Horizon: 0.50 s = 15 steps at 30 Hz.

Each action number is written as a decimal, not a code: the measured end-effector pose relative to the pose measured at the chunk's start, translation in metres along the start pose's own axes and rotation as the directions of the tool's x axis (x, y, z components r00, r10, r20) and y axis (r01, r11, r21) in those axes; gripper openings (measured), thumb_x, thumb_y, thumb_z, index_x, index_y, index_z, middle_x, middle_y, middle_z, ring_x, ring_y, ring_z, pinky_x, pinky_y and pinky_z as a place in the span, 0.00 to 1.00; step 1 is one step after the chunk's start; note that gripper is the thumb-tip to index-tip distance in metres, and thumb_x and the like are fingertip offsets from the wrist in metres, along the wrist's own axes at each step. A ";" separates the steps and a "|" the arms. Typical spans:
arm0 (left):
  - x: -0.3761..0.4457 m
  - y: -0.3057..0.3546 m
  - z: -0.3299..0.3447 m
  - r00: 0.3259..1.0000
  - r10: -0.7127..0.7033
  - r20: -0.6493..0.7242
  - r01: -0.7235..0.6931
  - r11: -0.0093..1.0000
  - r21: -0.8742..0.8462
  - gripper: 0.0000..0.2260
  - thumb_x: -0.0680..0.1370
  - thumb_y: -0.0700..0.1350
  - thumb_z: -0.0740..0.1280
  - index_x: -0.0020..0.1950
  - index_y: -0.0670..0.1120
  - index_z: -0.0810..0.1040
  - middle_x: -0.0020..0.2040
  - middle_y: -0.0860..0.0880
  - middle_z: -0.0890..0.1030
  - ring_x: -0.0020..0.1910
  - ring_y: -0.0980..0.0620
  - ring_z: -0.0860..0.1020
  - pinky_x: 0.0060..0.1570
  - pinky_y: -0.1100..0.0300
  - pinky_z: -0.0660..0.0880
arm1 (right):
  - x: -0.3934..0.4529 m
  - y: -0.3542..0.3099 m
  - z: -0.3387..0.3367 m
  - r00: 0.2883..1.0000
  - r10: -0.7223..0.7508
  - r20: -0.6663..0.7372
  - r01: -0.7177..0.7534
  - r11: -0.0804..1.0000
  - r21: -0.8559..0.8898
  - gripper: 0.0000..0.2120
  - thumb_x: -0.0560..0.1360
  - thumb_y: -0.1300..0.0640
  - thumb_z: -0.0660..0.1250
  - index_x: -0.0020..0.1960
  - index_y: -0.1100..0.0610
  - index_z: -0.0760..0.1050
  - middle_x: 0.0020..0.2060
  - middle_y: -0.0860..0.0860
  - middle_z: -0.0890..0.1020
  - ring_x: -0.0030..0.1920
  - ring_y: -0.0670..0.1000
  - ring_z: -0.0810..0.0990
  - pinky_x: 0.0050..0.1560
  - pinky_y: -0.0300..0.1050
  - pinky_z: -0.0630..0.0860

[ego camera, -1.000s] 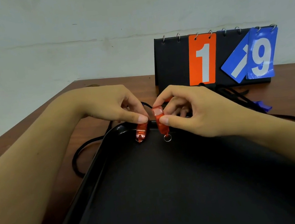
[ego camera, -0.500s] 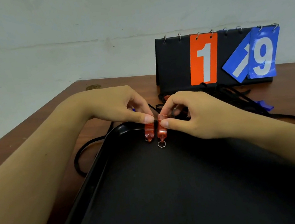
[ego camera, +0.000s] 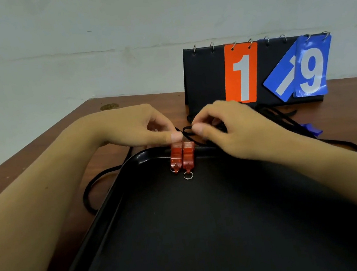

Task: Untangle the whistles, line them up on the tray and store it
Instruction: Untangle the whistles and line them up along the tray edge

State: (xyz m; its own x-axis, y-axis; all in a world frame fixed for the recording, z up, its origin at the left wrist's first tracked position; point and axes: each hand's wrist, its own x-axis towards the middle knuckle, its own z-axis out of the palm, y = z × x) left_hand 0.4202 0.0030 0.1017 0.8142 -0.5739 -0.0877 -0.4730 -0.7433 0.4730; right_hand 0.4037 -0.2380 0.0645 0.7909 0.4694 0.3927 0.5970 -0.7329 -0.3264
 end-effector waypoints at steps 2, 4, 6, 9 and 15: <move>0.001 -0.003 -0.001 0.992 -0.035 -0.119 0.037 0.999 0.009 0.15 0.80 0.62 0.62 0.52 0.57 0.86 0.46 0.58 0.86 0.41 0.62 0.81 0.44 0.69 0.73 | 0.002 0.009 -0.005 0.995 0.022 -0.095 -0.027 0.998 -0.051 0.10 0.83 0.52 0.61 0.62 0.50 0.77 0.53 0.45 0.79 0.57 0.49 0.76 0.62 0.48 0.73; 0.004 -0.009 -0.003 0.960 -0.049 -0.277 0.068 0.996 0.061 0.14 0.82 0.60 0.63 0.52 0.56 0.86 0.47 0.58 0.86 0.45 0.61 0.82 0.48 0.65 0.73 | 0.003 0.017 -0.008 0.994 0.066 -0.084 -0.076 0.990 -0.122 0.14 0.83 0.59 0.59 0.66 0.50 0.74 0.60 0.49 0.77 0.61 0.53 0.73 0.64 0.50 0.72; 0.008 -0.016 -0.004 0.938 -0.063 -0.340 0.109 0.987 0.118 0.10 0.82 0.56 0.65 0.53 0.55 0.85 0.51 0.57 0.85 0.48 0.60 0.81 0.52 0.59 0.76 | 0.002 0.020 -0.006 0.994 0.108 -0.009 -0.107 0.980 -0.165 0.16 0.83 0.59 0.58 0.68 0.48 0.71 0.62 0.49 0.75 0.64 0.53 0.70 0.64 0.52 0.71; 0.012 -0.025 0.000 0.945 -0.103 -0.310 0.170 0.966 0.197 0.05 0.82 0.52 0.67 0.54 0.56 0.82 0.53 0.55 0.84 0.50 0.59 0.81 0.57 0.54 0.77 | 0.001 0.016 -0.002 0.992 0.123 0.034 -0.114 0.973 -0.199 0.12 0.83 0.53 0.58 0.65 0.43 0.71 0.58 0.44 0.74 0.64 0.50 0.67 0.59 0.50 0.63; 0.020 -0.026 0.007 0.954 -0.145 -0.264 0.200 0.960 0.196 0.06 0.80 0.57 0.68 0.51 0.56 0.78 0.54 0.56 0.82 0.53 0.57 0.81 0.58 0.54 0.78 | 0.002 0.012 -0.002 0.981 0.157 0.112 -0.120 0.951 -0.284 0.10 0.82 0.43 0.61 0.62 0.40 0.73 0.50 0.38 0.76 0.63 0.49 0.67 0.59 0.53 0.61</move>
State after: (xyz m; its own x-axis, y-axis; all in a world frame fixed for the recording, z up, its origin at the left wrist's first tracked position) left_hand 0.4467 0.0084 0.0809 0.9338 -0.3489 0.0792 -0.3571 -0.8957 0.2650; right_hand 0.4127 -0.2473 0.0635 0.8850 0.4004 0.2377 0.4347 -0.8933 -0.1138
